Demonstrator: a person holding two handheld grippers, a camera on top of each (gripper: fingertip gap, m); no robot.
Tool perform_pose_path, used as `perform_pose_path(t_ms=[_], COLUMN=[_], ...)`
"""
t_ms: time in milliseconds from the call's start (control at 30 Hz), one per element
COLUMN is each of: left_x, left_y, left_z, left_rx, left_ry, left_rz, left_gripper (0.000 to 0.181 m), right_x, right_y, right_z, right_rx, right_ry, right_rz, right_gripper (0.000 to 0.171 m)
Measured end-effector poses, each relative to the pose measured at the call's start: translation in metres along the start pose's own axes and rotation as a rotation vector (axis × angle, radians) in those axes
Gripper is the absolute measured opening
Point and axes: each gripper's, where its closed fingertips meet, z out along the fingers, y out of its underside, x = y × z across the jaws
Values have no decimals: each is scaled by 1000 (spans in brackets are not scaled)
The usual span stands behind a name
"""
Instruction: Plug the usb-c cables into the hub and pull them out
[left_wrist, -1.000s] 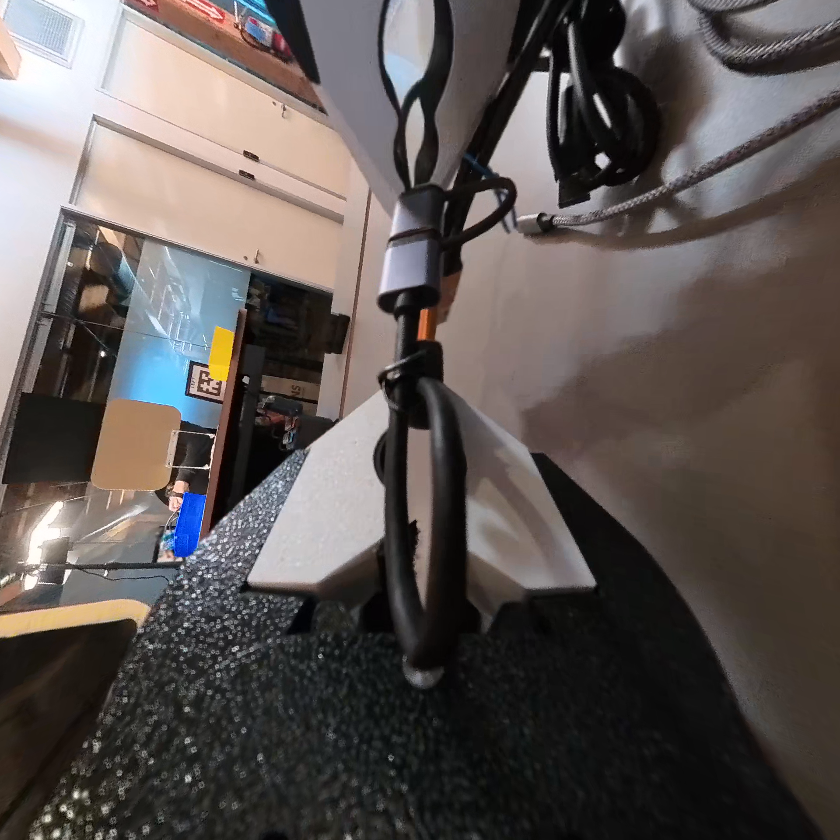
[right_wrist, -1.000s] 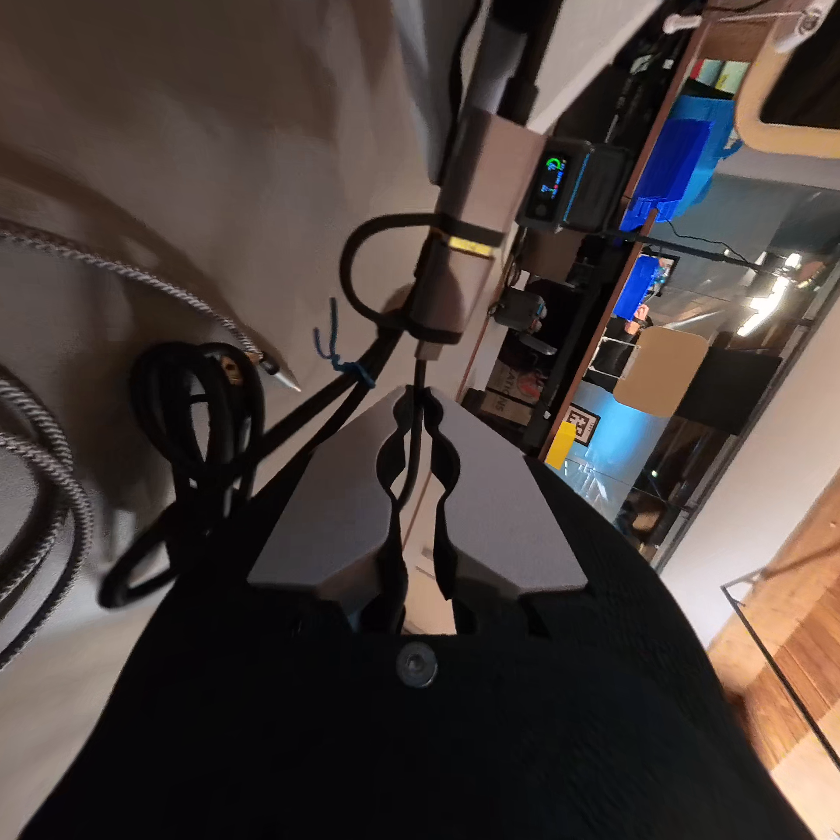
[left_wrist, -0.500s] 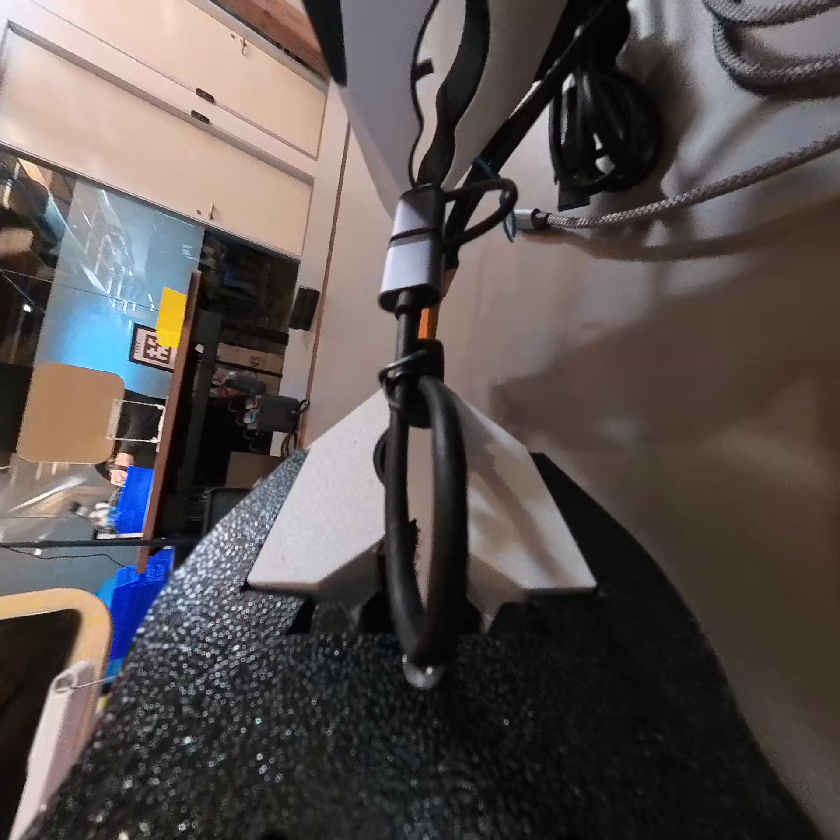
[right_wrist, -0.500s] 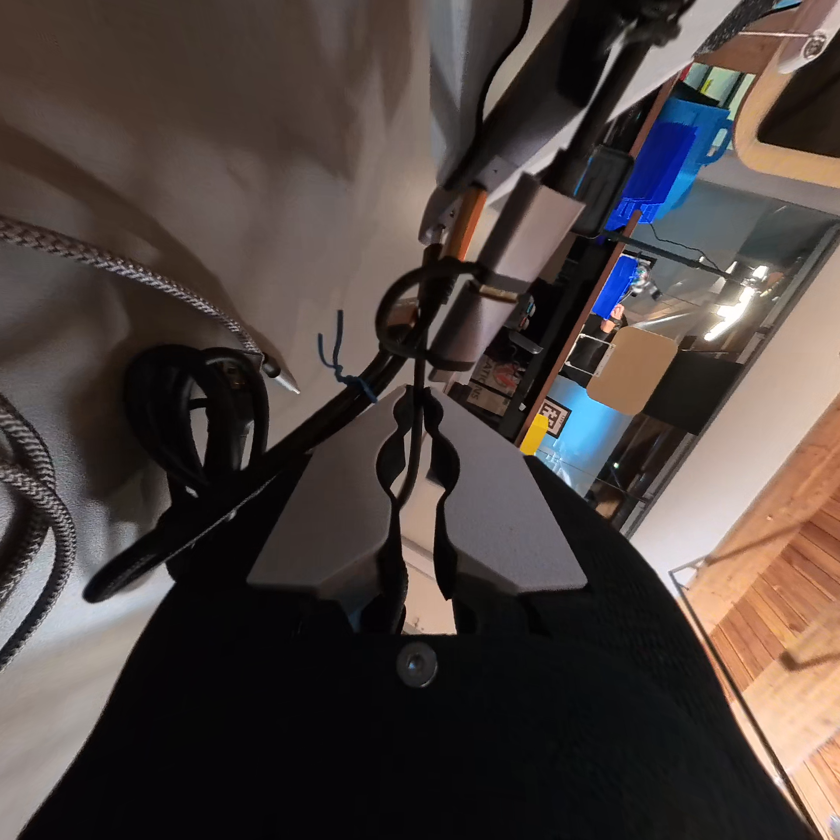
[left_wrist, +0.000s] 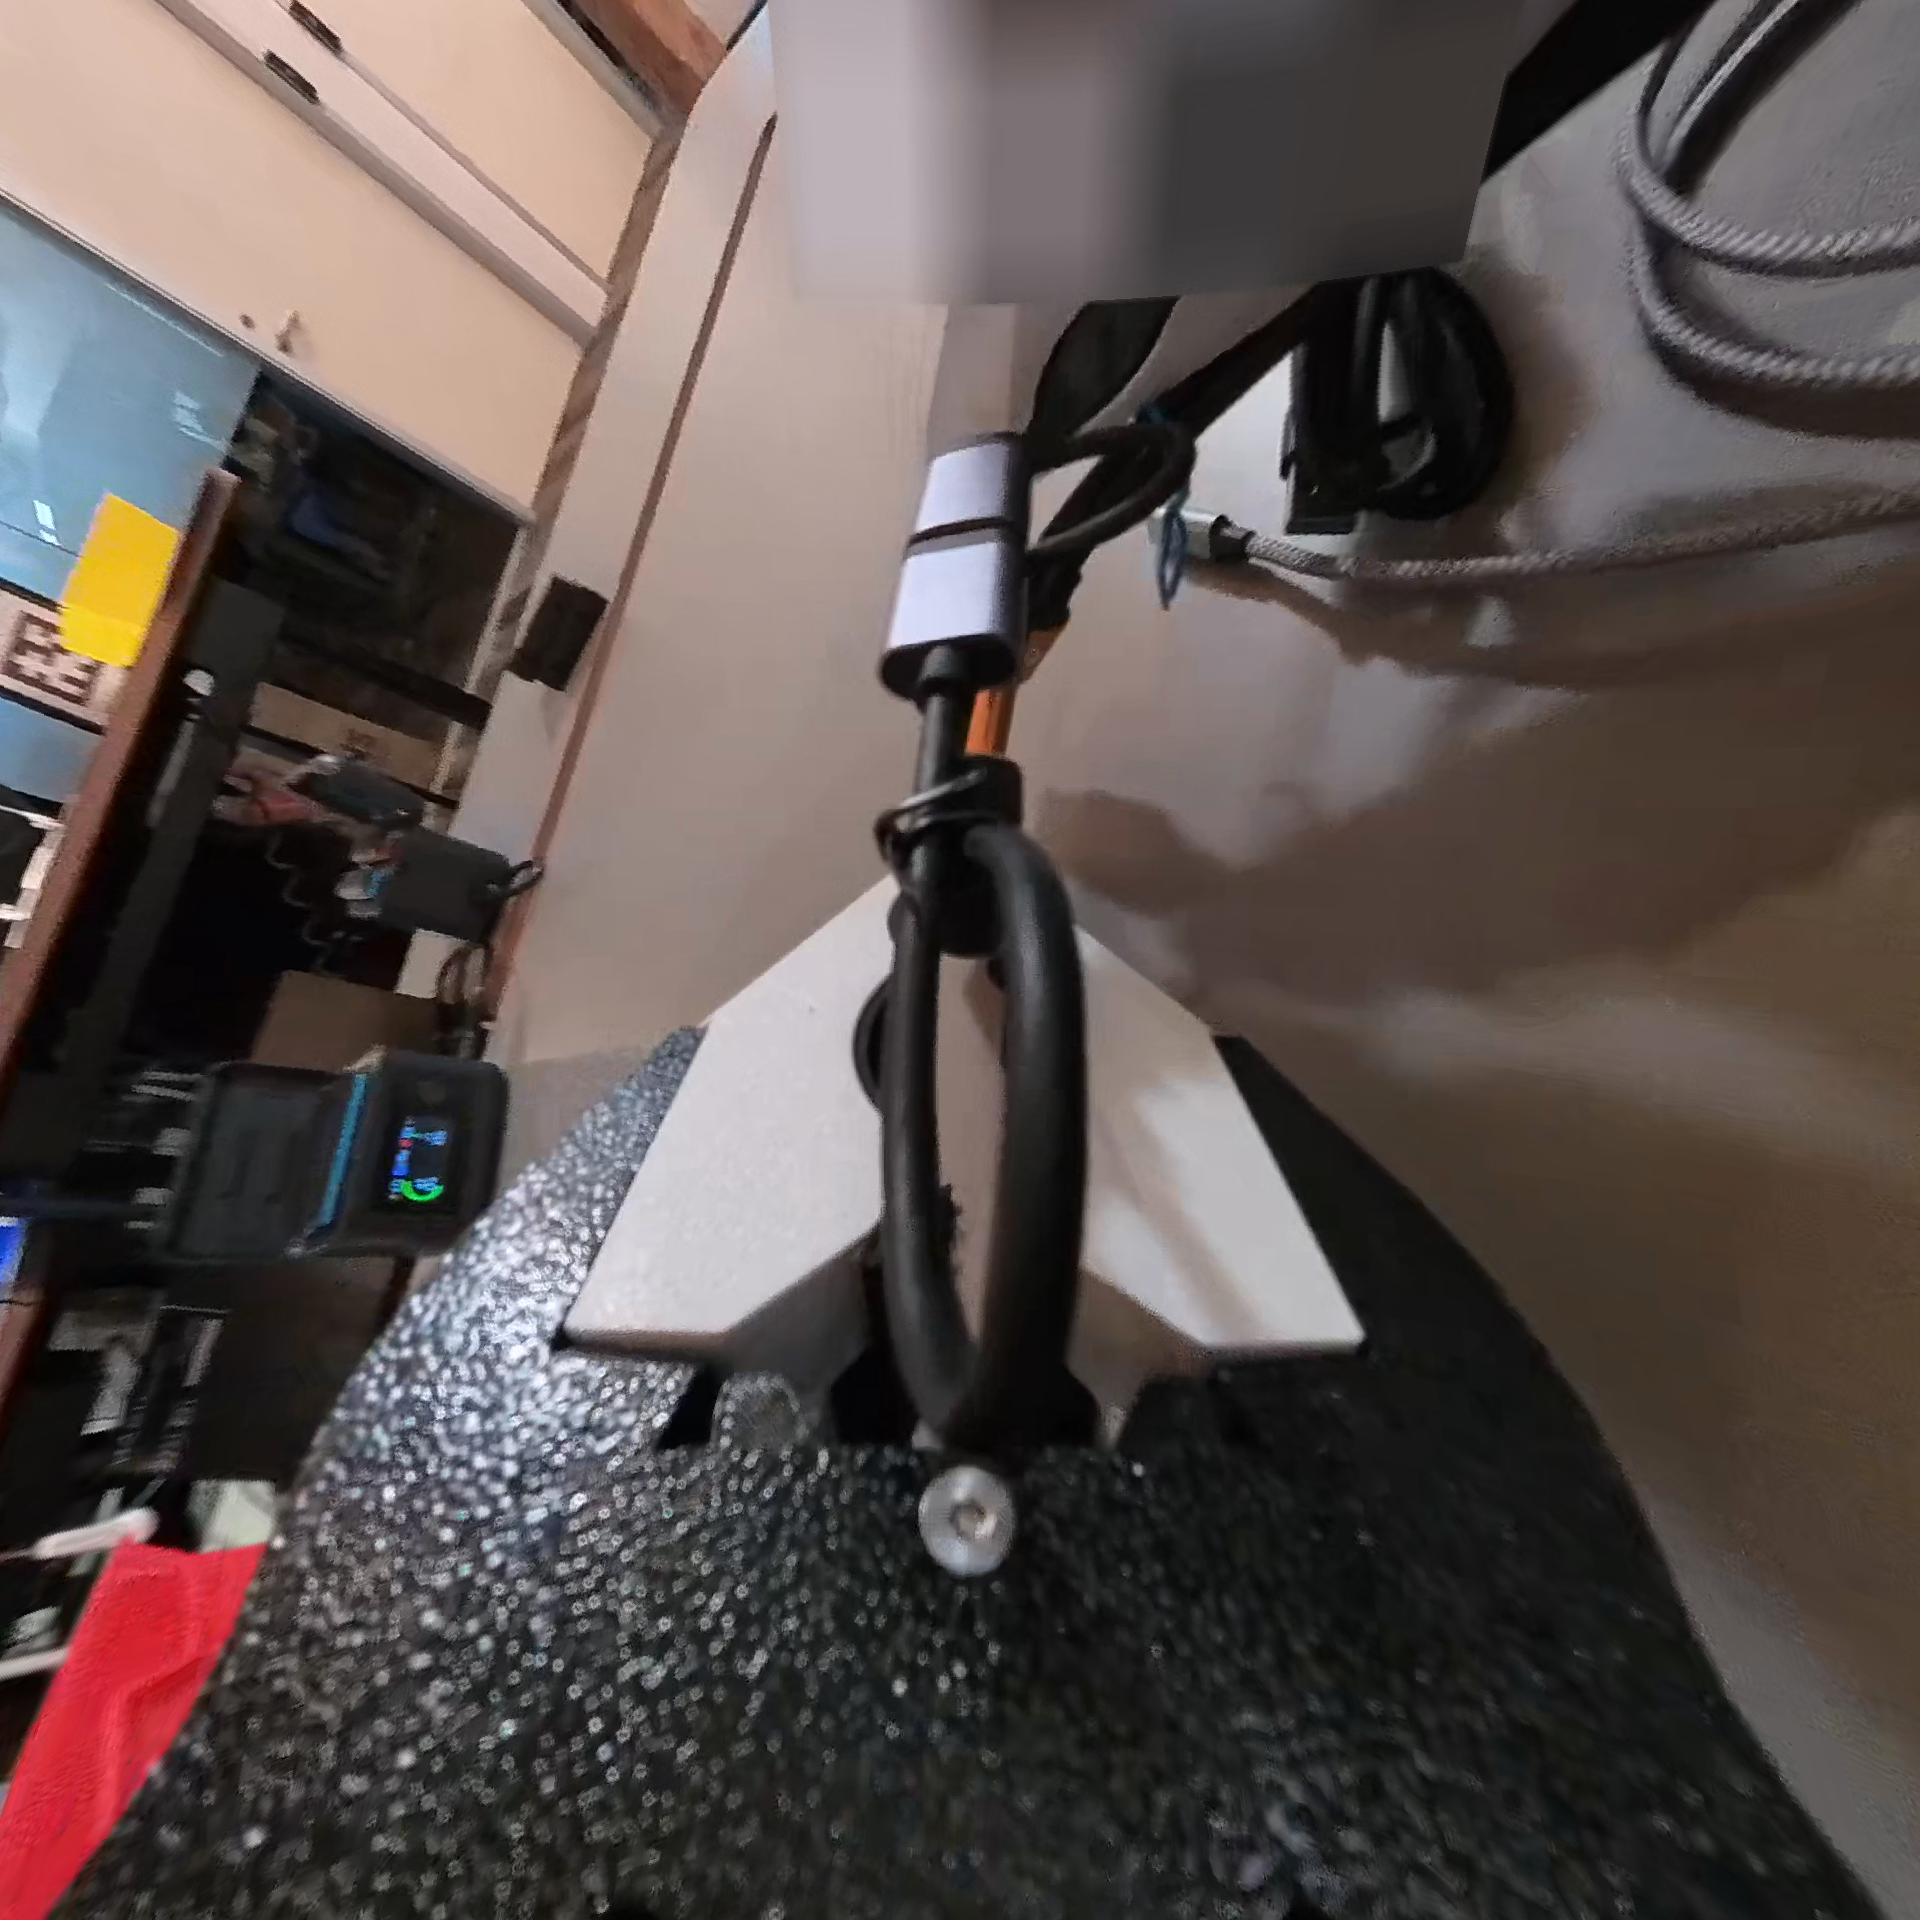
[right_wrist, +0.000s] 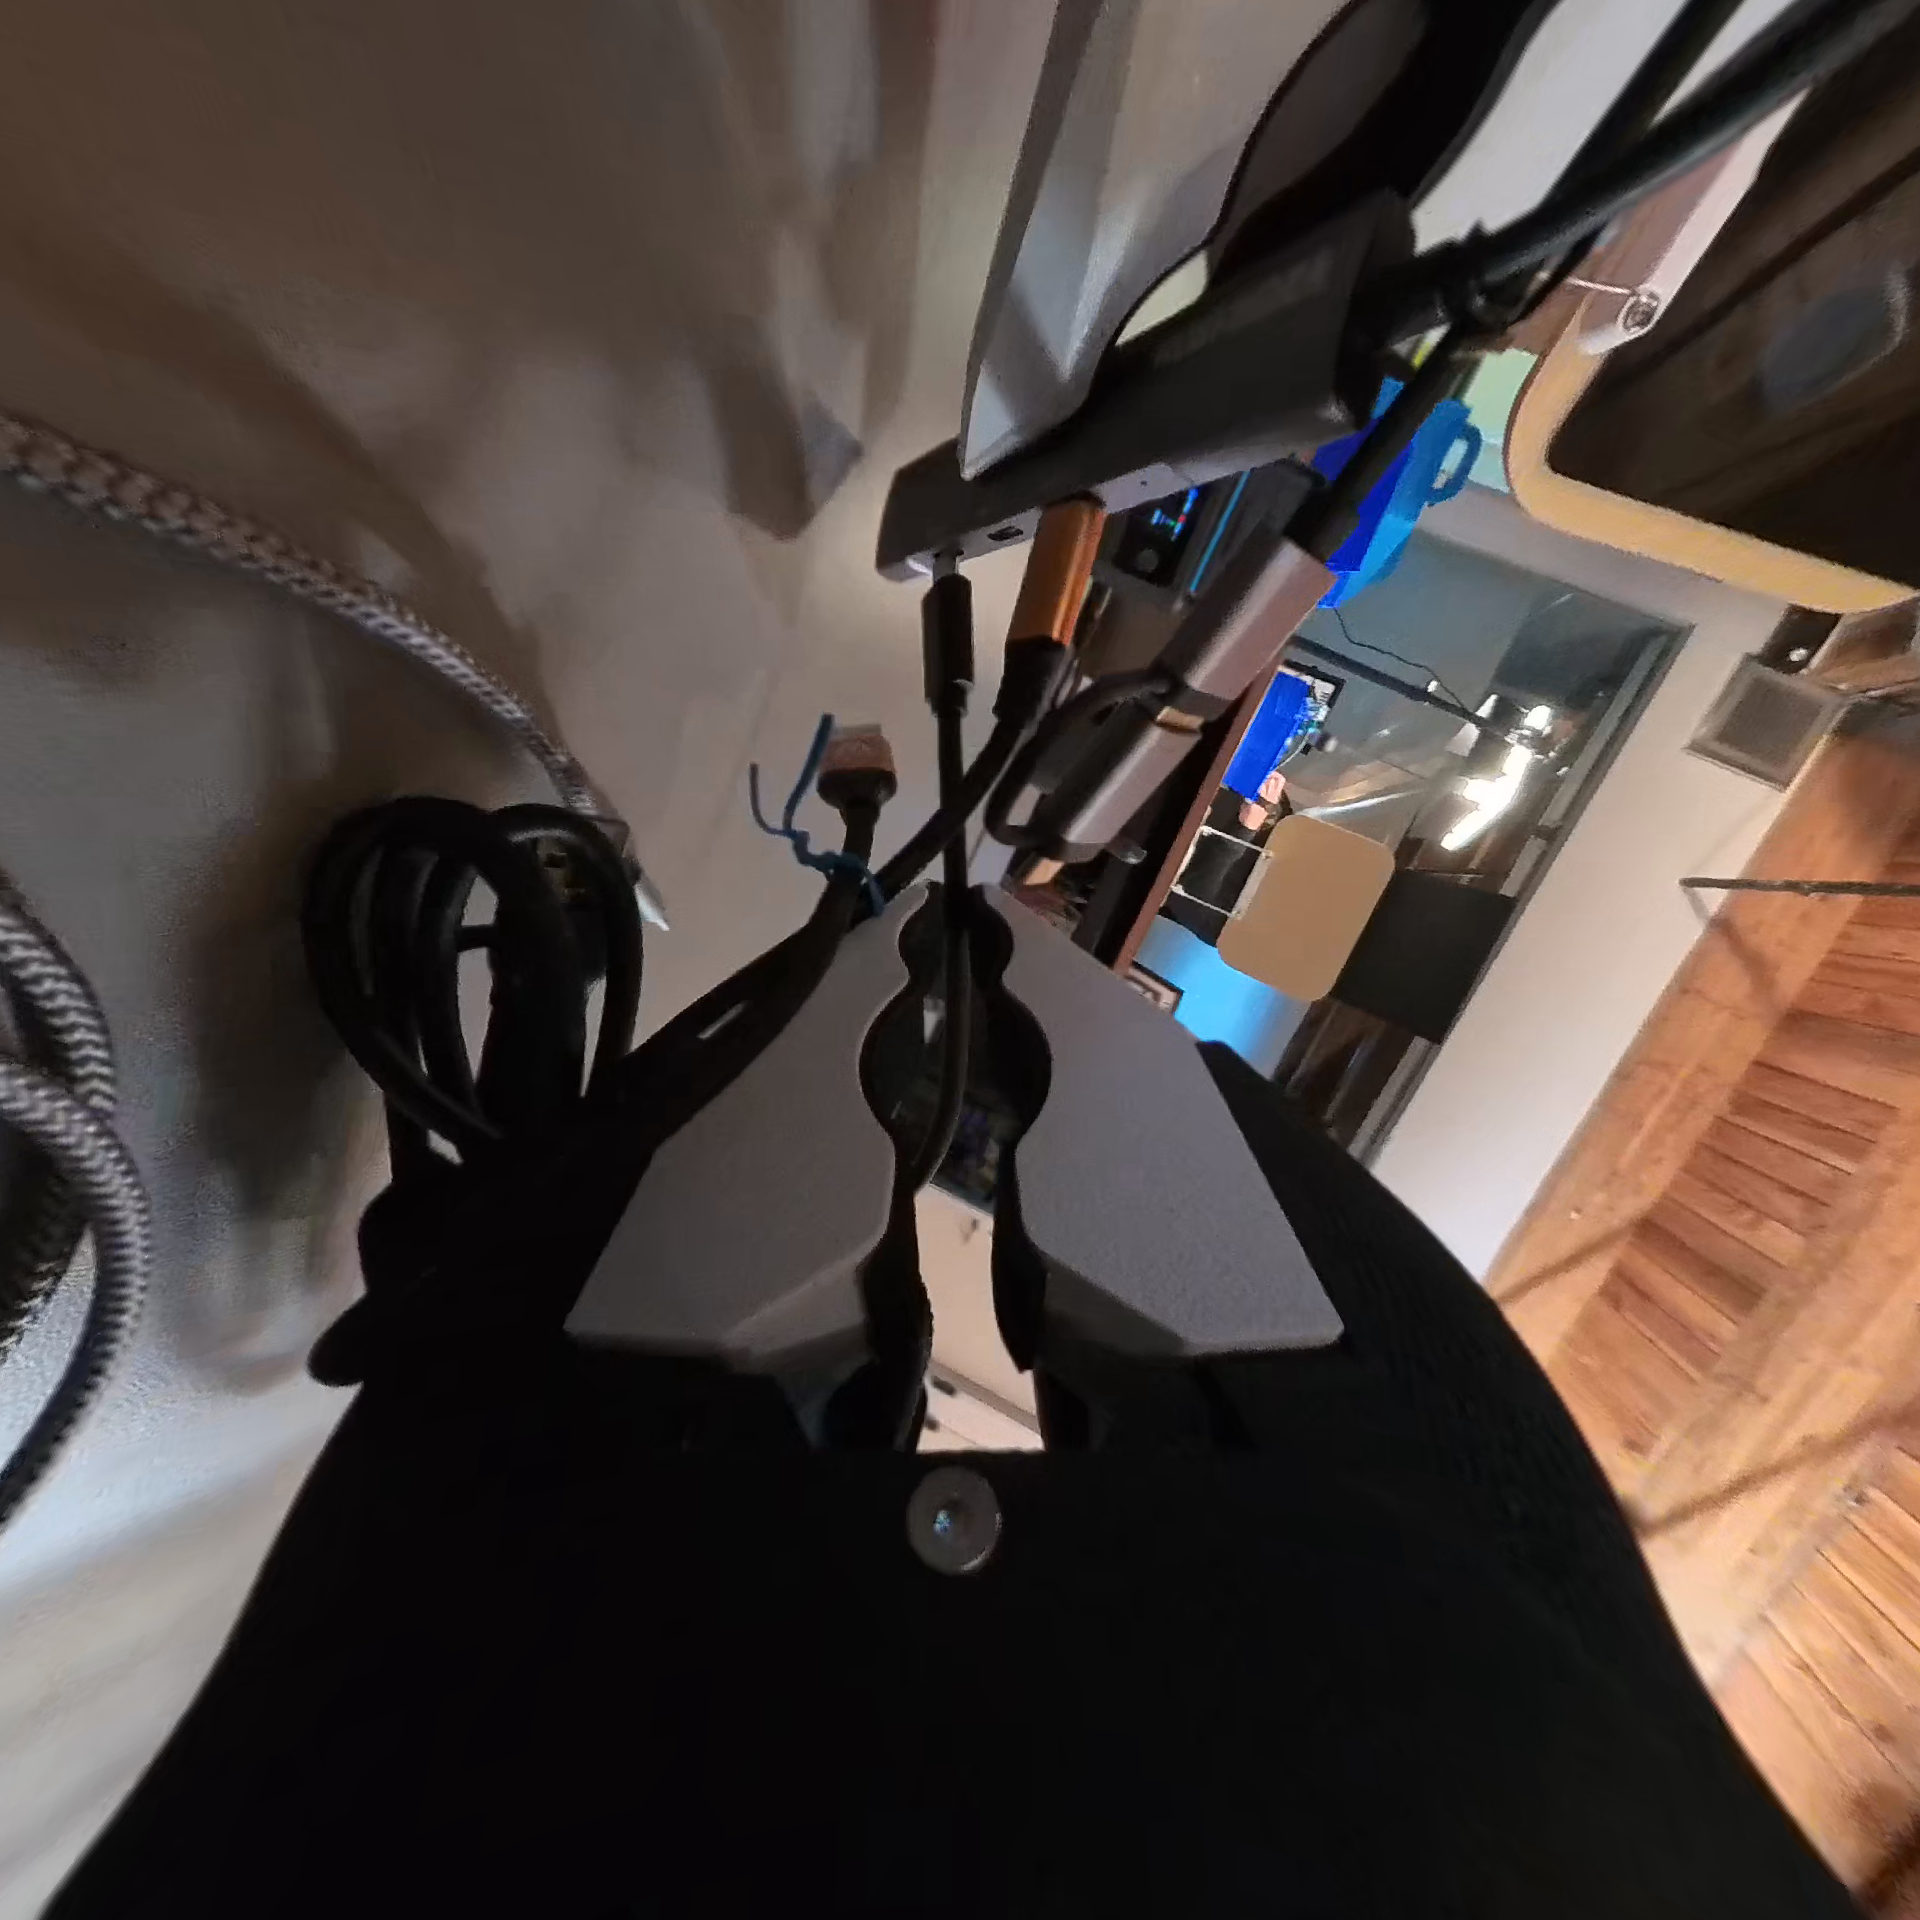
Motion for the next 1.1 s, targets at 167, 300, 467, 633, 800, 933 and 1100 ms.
perform_pose_path(t_ms=[167,300,467,633,800,933,1100], left_x=[1,4,5,4,3,2,2], left_y=[-3,-6,-8,-7,-6,-5,-7], left_z=[-2,-2,-5,-8,-9,-10,-11], left_rx=[-5,-16,-17,-29,-22,-13,13], left_ry=[49,92,127,137,145,152,164], left_rz=[-121,-214,-283,-327,-354,-370,-367], left_gripper=[10,12,9,9,10,10,9], right_x=[-3,-7,-9,-5,-1,1,1], right_y=[2,4,6,5,3,0,1], right_z=[0,-1,0,0,-2,-5,-6], right_rx=[18,26,-3,6,37,67,90], right_ry=[-64,-127,-133,-127,-121,-120,-133], right_rz=[107,180,148,174,226,239,283], right_gripper=[1,1,2,1,2,2,2])
